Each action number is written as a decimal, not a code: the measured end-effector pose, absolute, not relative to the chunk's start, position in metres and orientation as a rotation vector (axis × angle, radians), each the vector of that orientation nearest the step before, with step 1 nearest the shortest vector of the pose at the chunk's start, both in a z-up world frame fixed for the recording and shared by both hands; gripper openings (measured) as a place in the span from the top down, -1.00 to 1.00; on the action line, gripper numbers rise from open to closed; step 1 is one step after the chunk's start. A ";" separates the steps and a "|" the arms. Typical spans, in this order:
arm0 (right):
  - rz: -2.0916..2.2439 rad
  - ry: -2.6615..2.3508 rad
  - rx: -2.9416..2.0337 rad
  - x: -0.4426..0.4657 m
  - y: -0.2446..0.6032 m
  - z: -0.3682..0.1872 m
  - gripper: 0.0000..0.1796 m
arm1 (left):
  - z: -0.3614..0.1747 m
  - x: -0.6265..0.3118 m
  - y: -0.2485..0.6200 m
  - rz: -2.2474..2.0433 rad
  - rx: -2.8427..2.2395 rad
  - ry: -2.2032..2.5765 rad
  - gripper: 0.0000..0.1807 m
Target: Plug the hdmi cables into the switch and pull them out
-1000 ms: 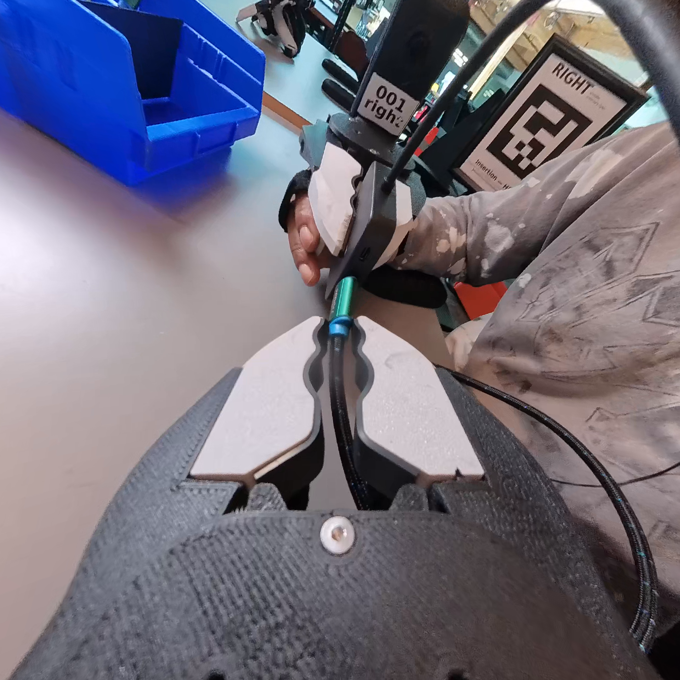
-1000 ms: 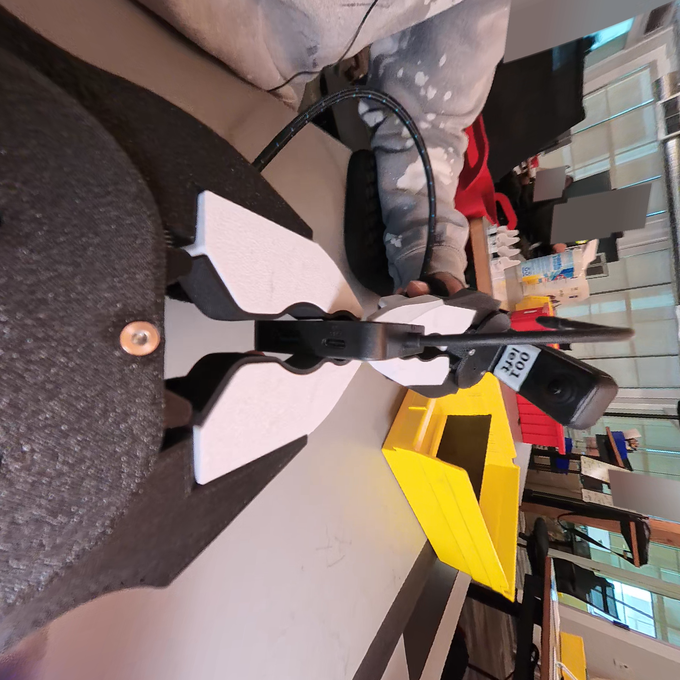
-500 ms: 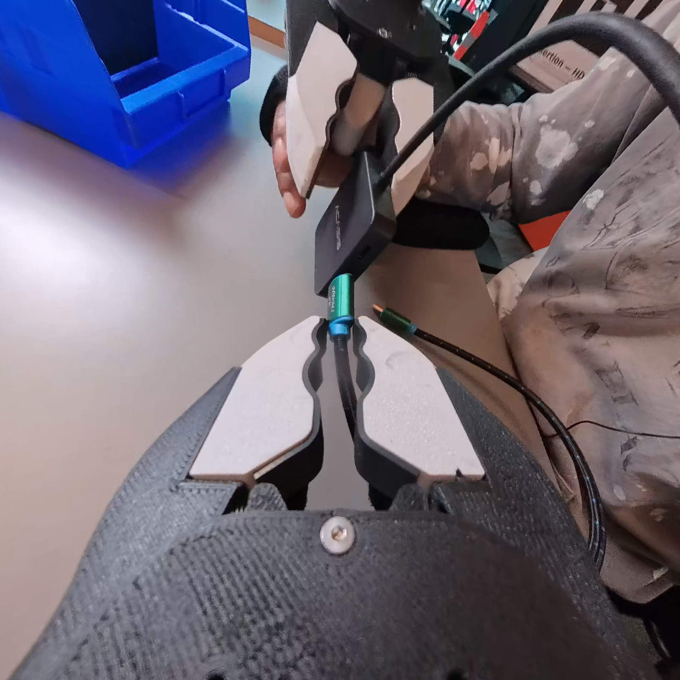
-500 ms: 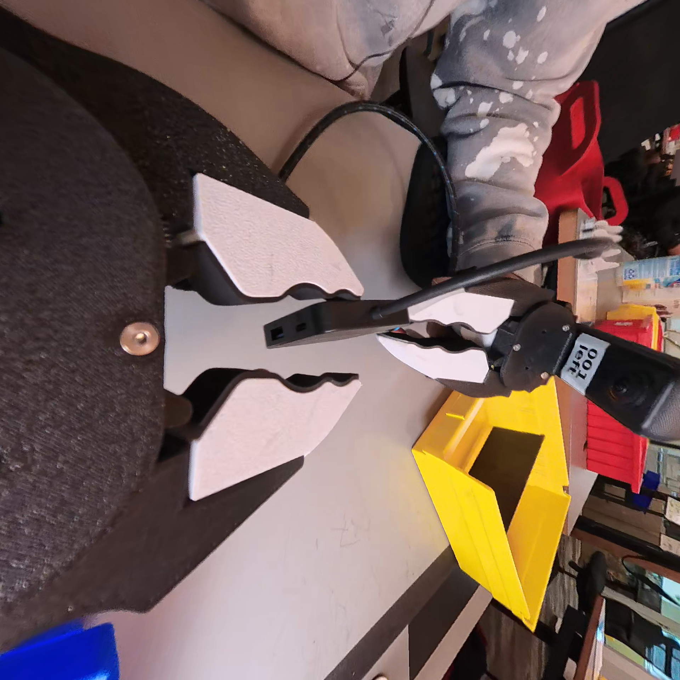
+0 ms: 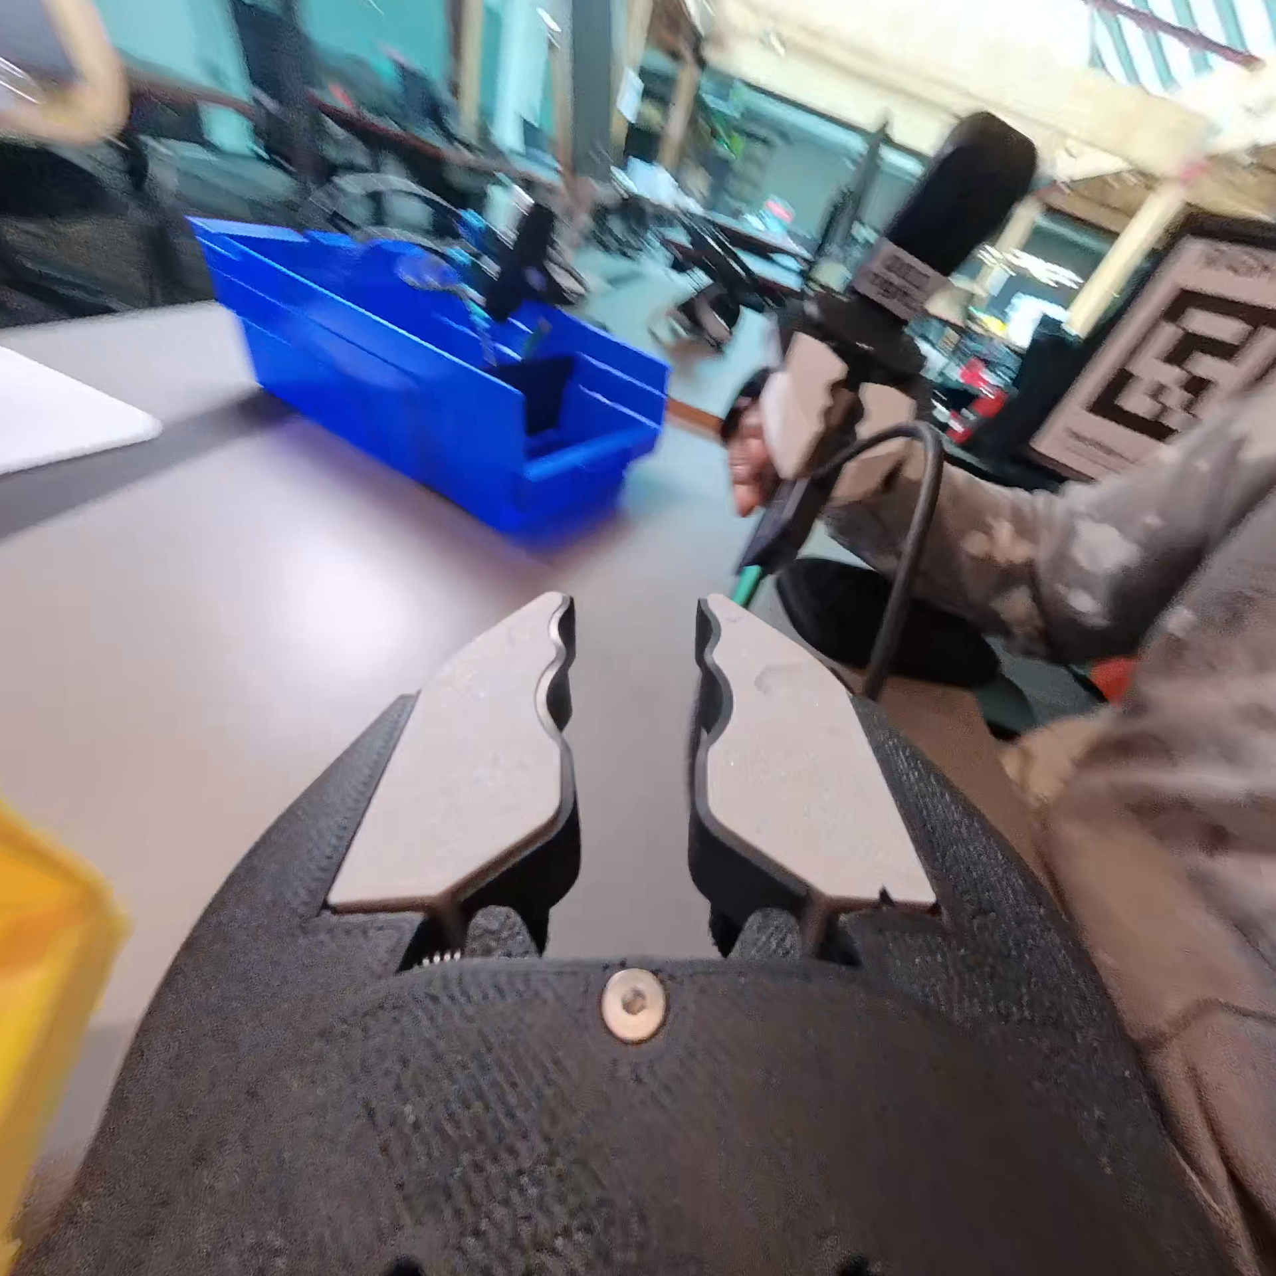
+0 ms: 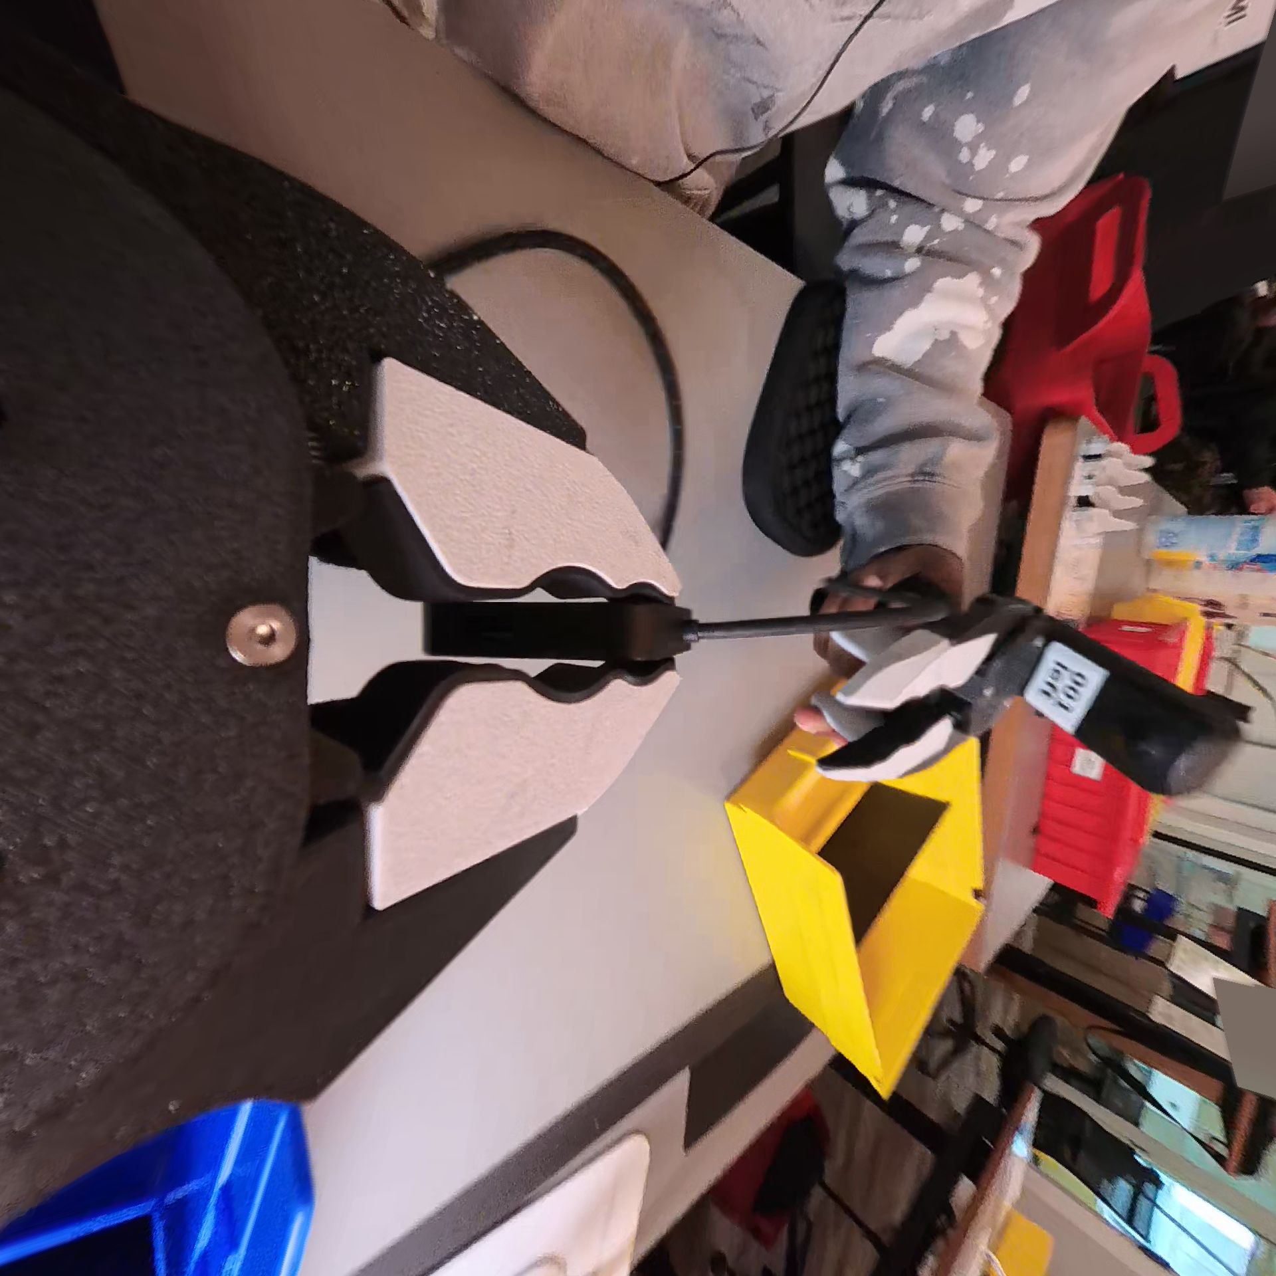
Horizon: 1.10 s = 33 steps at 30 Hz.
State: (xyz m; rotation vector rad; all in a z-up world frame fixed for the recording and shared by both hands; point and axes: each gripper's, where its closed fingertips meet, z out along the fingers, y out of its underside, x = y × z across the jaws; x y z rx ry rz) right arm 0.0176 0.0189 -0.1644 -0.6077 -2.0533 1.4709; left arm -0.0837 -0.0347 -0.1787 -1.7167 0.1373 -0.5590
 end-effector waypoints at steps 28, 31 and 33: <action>0.450 -1.532 -1.105 -0.043 0.298 -0.012 0.84 | -0.185 -0.123 -0.065 -0.003 -1.685 -0.100 0.61; 0.448 -1.546 -1.155 -0.048 0.311 -0.040 0.84 | -0.190 -0.125 -0.063 -0.023 -1.701 -0.107 0.61; 0.460 -1.542 -1.188 -0.048 0.319 -0.051 0.84 | -0.195 -0.124 -0.061 -0.027 -1.717 -0.105 0.61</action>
